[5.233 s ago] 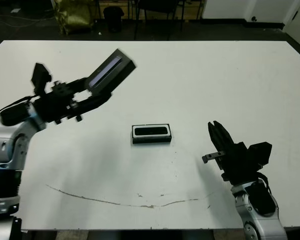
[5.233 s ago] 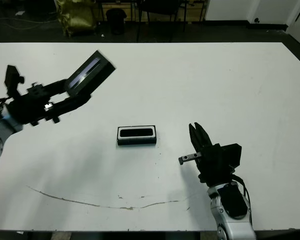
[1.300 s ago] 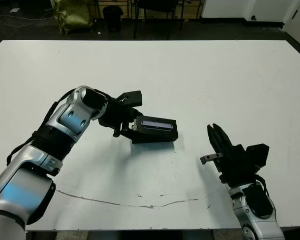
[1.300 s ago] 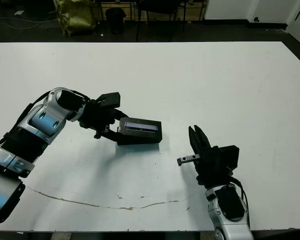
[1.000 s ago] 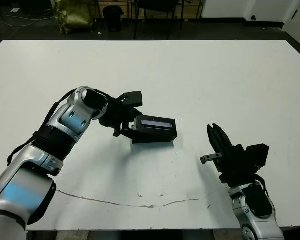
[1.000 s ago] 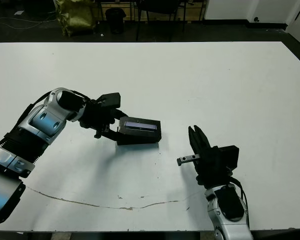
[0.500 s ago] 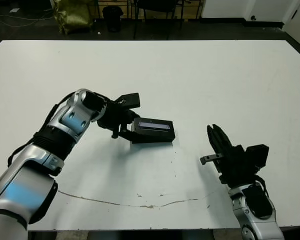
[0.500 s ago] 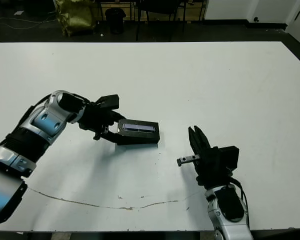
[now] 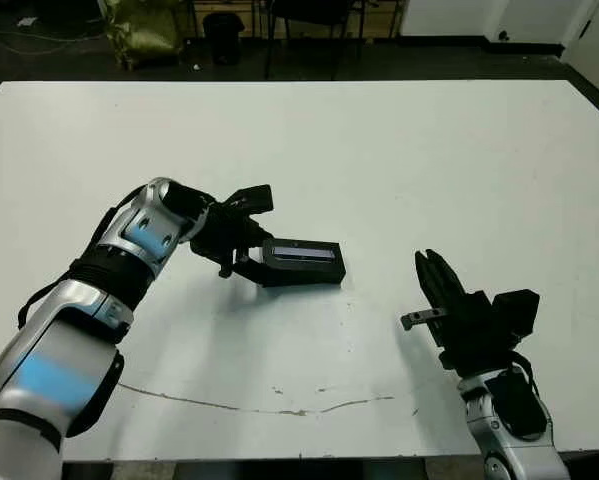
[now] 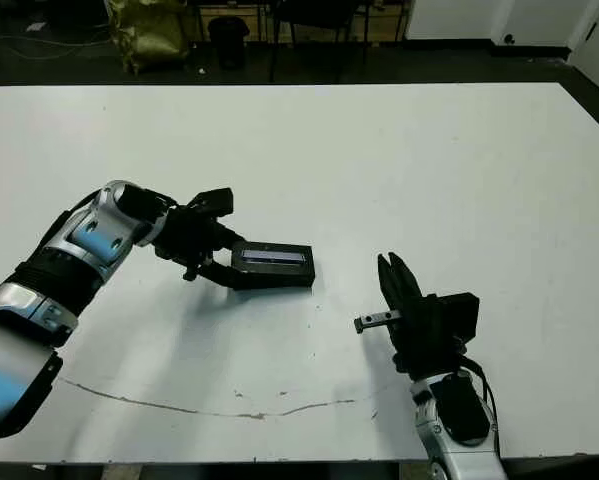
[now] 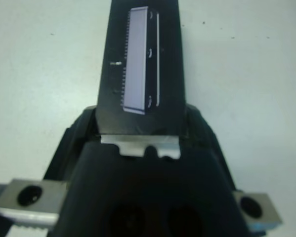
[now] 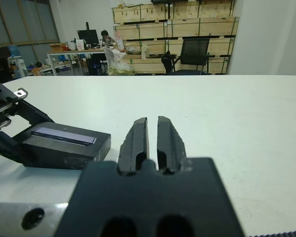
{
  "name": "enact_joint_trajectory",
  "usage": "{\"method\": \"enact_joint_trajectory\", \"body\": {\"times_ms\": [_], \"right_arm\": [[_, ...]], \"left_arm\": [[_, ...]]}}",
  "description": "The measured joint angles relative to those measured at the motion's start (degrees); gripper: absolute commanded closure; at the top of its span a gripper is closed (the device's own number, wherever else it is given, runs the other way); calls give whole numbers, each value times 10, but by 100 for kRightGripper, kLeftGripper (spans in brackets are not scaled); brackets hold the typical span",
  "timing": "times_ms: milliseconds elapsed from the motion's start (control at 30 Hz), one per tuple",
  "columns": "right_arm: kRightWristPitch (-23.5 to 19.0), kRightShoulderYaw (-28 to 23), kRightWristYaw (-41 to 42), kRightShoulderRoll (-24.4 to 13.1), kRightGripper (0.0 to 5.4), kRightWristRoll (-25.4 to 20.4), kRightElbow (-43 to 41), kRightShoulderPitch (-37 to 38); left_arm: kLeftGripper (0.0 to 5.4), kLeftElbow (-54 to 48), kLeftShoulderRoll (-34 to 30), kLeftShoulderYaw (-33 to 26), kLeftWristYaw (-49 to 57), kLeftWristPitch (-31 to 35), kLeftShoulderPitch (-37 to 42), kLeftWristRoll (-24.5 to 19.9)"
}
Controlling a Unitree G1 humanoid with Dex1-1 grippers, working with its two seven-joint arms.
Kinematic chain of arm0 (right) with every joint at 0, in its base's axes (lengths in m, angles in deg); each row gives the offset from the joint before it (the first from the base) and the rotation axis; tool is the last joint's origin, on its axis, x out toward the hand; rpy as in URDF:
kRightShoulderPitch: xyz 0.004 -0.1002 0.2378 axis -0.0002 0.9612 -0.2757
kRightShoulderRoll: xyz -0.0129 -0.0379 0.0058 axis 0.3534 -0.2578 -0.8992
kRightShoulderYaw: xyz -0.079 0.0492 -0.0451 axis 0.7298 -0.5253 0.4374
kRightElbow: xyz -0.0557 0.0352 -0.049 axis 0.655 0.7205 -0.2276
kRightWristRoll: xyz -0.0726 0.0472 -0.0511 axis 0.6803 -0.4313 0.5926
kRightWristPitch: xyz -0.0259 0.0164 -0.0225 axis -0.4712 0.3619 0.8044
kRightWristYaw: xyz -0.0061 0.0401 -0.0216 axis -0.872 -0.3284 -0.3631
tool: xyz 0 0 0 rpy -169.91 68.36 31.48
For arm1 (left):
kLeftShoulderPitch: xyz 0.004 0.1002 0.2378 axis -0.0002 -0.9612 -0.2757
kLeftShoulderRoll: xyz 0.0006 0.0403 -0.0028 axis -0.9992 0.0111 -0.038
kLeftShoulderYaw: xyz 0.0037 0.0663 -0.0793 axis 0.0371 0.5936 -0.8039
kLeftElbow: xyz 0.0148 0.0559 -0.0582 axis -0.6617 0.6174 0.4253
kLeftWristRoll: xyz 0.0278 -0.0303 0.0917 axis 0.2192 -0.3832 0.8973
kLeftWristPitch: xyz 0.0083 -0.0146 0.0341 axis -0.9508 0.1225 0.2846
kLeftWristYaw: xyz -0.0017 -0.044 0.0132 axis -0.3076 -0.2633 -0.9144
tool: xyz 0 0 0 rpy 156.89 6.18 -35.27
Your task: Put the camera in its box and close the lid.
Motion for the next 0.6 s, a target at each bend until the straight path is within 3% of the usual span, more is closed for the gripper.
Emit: {"method": "enact_joint_trajectory", "body": {"times_ms": [600], "right_arm": [[-10,0,0,-1,540,-9,-7,4]], "left_arm": [[298,40,5,-3,-1,-28,7,-5]]}}
